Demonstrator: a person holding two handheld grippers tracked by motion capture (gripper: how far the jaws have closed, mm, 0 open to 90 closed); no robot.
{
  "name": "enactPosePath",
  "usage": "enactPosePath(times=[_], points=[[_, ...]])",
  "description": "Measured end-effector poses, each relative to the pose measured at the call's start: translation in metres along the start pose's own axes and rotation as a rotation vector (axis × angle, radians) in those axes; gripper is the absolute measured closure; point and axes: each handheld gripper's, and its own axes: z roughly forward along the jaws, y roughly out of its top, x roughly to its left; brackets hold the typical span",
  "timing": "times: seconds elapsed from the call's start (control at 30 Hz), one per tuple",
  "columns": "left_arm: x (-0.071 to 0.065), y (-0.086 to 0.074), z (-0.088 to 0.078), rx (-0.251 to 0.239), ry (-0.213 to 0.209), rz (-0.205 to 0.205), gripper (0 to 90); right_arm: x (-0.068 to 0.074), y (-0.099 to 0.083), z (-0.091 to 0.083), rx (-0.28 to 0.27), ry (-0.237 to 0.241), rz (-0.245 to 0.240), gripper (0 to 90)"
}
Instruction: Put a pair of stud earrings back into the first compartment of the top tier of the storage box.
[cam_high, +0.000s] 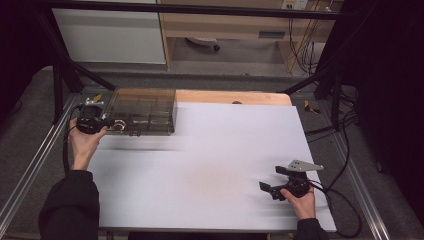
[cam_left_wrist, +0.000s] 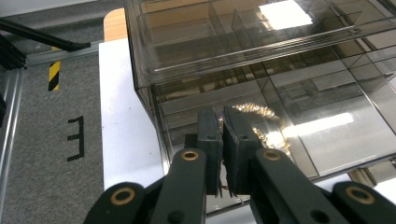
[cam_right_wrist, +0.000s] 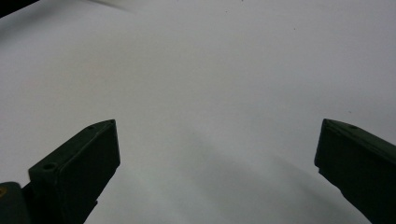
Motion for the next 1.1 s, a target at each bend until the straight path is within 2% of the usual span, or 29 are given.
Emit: enactPosePath(times=[0.2, 0.33, 0.43, 0.5, 0.7, 0.83, 0.97, 1.1], points=[[0.000, 0.000, -0.009, -0.027, -0.016, -0.005, 76.1, 0.000, 0.000, 0.000, -0.004, -0.001, 0.001, 0.6], [-0.002, 0.000, -0.019, -0.049, -0.027, 0.011, 72.1, 0.000, 0.000, 0.000, -0.003, -0.001, 0.000, 0.6], [-0.005, -0.003, -0.027, -0.074, -0.056, 0.009, 68.4, 0.000, 0.000, -0.001, -0.002, -0.001, 0.002, 0.6], [-0.007, -0.005, -0.032, -0.074, -0.071, 0.022, 65.2, 0.000, 0.000, 0.000, -0.003, -0.002, 0.001, 0.6], [-0.016, -0.015, -0.043, -0.104, -0.085, 0.036, 52.0, 0.000, 0.000, 0.000, -0.001, -0.003, 0.001, 0.6], [-0.020, -0.023, -0.047, -0.130, -0.096, 0.027, 43.6, 0.000, 0.000, 0.000, 0.000, -0.001, 0.000, 0.6], [-0.027, -0.032, -0.051, -0.149, -0.122, 0.033, 33.5, 0.000, 0.000, -0.001, -0.001, -0.002, 0.003, 0.6], [-0.034, -0.043, -0.052, -0.157, -0.164, 0.040, 27.8, 0.000, 0.000, 0.000, -0.002, -0.001, 0.001, 0.6]])
